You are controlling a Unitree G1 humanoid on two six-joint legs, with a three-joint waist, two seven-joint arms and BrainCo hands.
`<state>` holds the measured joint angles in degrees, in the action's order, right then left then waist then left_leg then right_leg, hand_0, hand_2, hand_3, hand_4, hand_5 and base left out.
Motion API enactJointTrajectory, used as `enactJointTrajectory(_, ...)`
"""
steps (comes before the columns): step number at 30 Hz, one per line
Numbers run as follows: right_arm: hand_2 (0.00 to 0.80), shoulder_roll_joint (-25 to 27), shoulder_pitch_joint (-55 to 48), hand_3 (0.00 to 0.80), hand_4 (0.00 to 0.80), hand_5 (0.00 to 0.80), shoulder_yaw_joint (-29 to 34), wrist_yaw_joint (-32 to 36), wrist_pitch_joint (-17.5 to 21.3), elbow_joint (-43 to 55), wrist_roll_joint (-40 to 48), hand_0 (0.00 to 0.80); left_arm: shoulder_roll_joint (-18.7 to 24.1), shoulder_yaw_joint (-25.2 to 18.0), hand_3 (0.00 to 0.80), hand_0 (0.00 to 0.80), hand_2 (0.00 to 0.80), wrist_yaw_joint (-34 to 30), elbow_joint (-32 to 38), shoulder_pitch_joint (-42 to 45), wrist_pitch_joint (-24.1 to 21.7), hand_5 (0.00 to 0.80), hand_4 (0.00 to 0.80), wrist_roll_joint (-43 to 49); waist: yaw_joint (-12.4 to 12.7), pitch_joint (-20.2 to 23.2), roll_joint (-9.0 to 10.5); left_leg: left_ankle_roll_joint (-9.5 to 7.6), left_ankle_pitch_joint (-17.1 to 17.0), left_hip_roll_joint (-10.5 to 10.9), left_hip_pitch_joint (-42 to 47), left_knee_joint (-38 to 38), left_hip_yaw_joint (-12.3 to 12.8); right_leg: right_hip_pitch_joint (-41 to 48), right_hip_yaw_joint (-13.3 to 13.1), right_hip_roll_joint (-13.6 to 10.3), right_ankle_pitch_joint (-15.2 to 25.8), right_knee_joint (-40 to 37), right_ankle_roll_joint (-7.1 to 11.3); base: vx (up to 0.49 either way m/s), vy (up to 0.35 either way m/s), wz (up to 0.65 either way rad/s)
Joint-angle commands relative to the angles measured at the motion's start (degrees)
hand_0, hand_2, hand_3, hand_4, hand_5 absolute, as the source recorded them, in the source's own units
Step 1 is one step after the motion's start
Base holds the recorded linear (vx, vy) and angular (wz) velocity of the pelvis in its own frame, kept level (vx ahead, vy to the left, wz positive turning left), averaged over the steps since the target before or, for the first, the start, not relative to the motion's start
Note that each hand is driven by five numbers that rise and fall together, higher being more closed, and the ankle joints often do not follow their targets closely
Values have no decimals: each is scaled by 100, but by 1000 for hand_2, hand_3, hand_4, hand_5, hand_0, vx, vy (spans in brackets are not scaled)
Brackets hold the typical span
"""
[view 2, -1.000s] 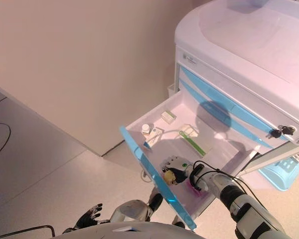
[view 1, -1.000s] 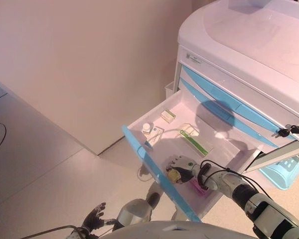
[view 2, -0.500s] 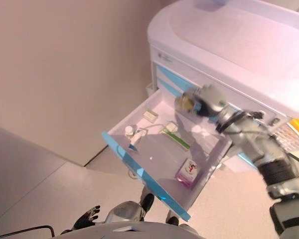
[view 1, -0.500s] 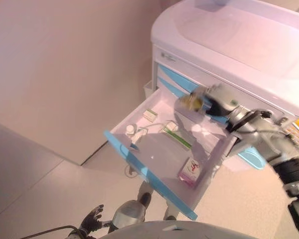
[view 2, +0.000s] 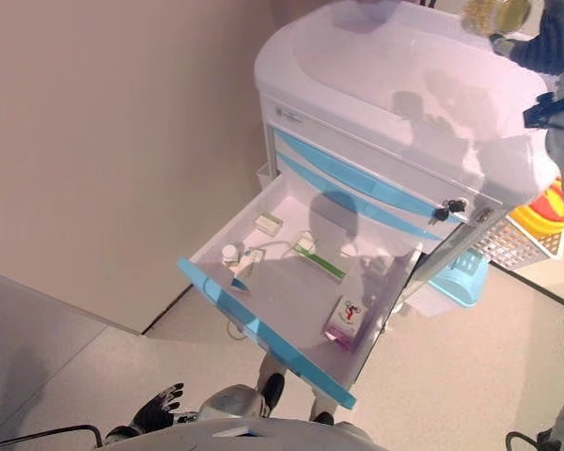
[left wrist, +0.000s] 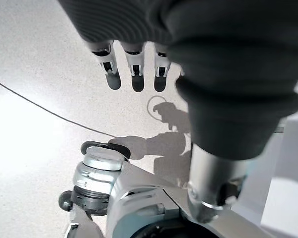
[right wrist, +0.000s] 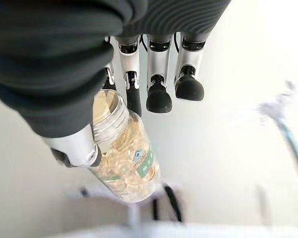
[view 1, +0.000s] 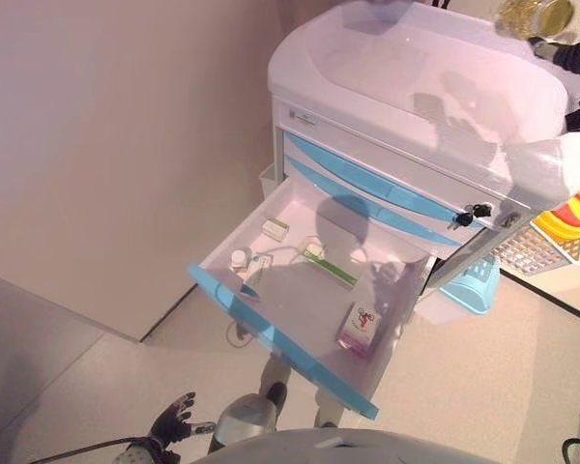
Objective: Open the drawer and pick up the medicine
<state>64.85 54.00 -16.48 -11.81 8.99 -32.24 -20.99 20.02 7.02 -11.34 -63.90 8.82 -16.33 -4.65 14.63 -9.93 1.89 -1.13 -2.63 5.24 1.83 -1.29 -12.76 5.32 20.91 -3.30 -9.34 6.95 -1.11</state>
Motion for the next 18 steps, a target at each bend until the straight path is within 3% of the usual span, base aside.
enactJointTrajectory(1,800,448,709,800,800,800,-712,684,-235,-291,412,800,389,203,0,0,0,-33,36,21,58,0,0,-212,210,268,125,-28,575,206,-21,-109,44,1,-105,-124,113,34,291,27,-3,4)
enactJointTrajectory(9,800,239,1806,800,800,800,-1599,2382,-1012,-1837,1254,800,539,256,0,0,0,-53,185,-60,204,0,0,-304,369,160,149,-1,522,230,-26,-56,-44,21,-32,-130,129,7,263,22,-1,5)
enactJointTrajectory(18,800,6,2425,800,800,800,-1983,3013,-1256,-2816,1293,800,613,271,0,0,0,-78,264,-87,118,0,0,-324,538,5,175,17,472,237,-150,-65,-54,-61,39,-120,161,-29,242,-14,3,7)
